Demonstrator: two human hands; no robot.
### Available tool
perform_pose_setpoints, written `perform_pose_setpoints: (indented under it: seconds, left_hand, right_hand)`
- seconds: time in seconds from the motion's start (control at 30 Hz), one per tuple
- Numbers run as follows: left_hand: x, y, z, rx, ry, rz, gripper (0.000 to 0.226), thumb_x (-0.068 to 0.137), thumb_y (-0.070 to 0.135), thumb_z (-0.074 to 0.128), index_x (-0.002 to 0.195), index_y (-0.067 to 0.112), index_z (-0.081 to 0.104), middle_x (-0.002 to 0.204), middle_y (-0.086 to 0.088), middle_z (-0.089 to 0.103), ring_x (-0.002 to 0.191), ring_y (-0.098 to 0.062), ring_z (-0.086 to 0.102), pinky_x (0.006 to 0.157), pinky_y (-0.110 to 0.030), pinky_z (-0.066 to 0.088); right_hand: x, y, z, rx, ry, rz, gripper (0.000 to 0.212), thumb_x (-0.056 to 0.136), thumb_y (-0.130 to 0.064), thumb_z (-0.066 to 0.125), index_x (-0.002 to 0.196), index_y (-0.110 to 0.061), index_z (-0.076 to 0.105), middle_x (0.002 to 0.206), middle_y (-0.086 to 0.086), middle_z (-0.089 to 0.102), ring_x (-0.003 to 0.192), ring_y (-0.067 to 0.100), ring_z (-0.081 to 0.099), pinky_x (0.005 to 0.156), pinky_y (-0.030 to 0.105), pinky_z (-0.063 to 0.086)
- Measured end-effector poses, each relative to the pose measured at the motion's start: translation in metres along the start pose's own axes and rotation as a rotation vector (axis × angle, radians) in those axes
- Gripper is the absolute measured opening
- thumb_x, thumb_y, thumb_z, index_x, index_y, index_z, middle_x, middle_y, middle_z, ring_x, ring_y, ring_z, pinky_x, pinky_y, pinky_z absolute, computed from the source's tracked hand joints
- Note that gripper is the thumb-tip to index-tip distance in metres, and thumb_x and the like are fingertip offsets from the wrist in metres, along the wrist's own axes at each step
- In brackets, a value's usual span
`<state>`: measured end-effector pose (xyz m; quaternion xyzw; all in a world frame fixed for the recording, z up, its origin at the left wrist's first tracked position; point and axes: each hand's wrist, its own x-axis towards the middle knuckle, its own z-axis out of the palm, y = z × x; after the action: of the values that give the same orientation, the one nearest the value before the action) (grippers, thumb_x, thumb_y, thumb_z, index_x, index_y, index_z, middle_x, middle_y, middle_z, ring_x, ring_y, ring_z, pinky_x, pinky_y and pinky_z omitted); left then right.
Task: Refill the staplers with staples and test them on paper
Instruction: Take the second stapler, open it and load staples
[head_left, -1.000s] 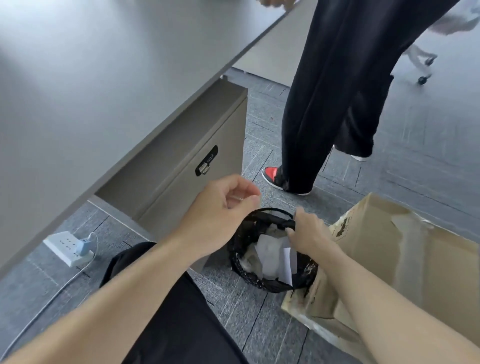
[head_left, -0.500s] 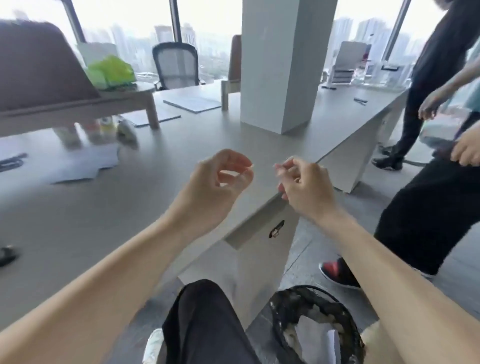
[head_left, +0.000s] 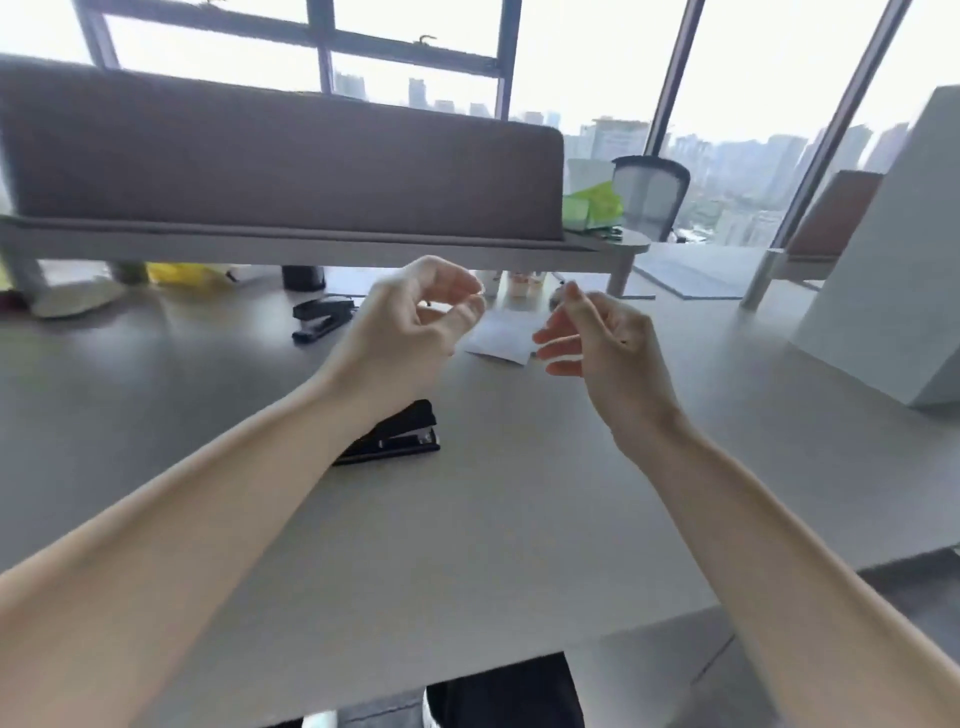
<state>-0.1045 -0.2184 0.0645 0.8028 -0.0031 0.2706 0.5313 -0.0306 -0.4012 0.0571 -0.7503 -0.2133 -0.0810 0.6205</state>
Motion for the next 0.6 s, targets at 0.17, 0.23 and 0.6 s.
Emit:
perform_pose_setpoints:
  seconds: [0.17, 0.23, 0.6]
  left_hand:
    - [-0.007, -0.039, -0.051, 0.057, 0.107, -0.081, 0.007, 0.099, 0.029, 0.068, 0.105, 0.027, 0.07, 0.096, 0.011, 0.073, 0.101, -0.02, 0.072, 0.09, -0.047, 0.061]
    - [-0.011, -0.054, -0.061, 0.074, 0.124, -0.105, 0.007, 0.099, 0.027, 0.068, 0.105, 0.025, 0.07, 0.099, 0.007, 0.073, 0.1, -0.021, 0.071, 0.09, -0.046, 0.061]
    - [-0.026, -0.117, -0.053, 0.277, -0.077, -0.16, 0.012, 0.091, 0.026, 0.077, 0.097, 0.026, 0.067, 0.102, 0.01, 0.075, 0.092, -0.003, 0.072, 0.086, -0.026, 0.057]
  right_hand:
    - [0.009, 0.013, 0.069, 0.133, -0.131, 0.016, 0.045, 0.112, -0.033, 0.049, 0.073, -0.015, 0.063, 0.065, -0.007, 0.074, 0.061, 0.007, 0.069, 0.066, 0.021, 0.056]
    - [0.01, 0.024, 0.084, 0.161, -0.149, 0.032, 0.045, 0.112, -0.034, 0.049, 0.073, -0.017, 0.064, 0.067, -0.005, 0.075, 0.064, 0.01, 0.07, 0.069, 0.025, 0.057]
    - [0.014, 0.085, 0.133, 0.142, -0.153, 0.148, 0.046, 0.11, -0.036, 0.05, 0.073, -0.014, 0.068, 0.072, -0.002, 0.073, 0.074, 0.02, 0.072, 0.08, 0.038, 0.059]
